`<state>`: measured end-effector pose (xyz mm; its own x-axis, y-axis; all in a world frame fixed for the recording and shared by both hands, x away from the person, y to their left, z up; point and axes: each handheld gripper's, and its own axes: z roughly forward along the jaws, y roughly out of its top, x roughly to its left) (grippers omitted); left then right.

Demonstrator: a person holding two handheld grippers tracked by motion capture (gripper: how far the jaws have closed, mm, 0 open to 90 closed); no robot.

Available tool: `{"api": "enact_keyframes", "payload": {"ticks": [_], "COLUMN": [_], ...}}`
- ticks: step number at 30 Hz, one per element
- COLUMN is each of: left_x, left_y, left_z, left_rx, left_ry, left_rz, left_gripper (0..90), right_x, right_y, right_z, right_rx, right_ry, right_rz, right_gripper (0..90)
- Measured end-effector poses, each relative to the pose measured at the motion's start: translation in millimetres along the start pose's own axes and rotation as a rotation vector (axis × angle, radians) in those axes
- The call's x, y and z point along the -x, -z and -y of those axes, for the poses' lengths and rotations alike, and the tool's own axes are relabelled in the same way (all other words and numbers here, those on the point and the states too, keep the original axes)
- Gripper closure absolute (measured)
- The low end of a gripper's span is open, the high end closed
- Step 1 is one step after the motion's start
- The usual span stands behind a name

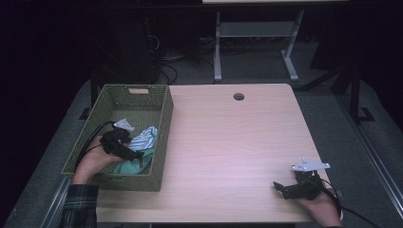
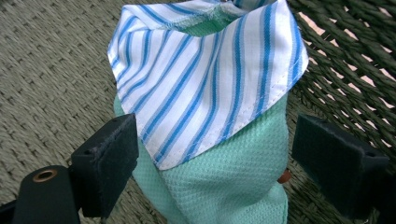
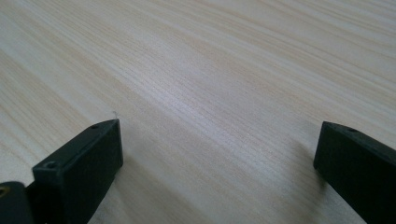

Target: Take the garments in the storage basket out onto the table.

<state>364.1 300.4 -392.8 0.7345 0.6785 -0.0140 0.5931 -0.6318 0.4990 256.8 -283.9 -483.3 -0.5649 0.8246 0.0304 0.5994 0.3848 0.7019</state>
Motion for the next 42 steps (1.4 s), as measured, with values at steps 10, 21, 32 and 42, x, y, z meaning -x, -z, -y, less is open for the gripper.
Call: {"api": "enact_keyframes", "payload": {"ticks": [10, 21, 32, 42], "left_x": [-3.8, -1.8, 4.0, 0.0], "left_y": [-9.9, -25.6, -39.1, -35.1], "left_z": [4.9, 7.1, 6.6, 6.8], "left_rx": [-0.032, -0.107, -0.204, -0.223], "left_ry": [0.013, -0.011, -0.056, -0.029], "left_rz": [0.02, 0.046, 0.03, -0.042], "left_gripper": [13.9, 13.9, 21.0, 58.2], "right_x": [0.0, 0.0, 0.0, 0.0], "right_y": [0.0, 0.0, 0.0, 0.0], "right_z": [0.0, 0.0, 0.1, 0.0], "right_rx": [0.0, 0.0, 0.0, 0.0], "right_ry": [0.0, 0.0, 0.0, 0.0], "right_rz": [0.0, 0.0, 0.0, 0.0], "right_gripper": [0.8, 0.8, 0.8, 0.8]}}
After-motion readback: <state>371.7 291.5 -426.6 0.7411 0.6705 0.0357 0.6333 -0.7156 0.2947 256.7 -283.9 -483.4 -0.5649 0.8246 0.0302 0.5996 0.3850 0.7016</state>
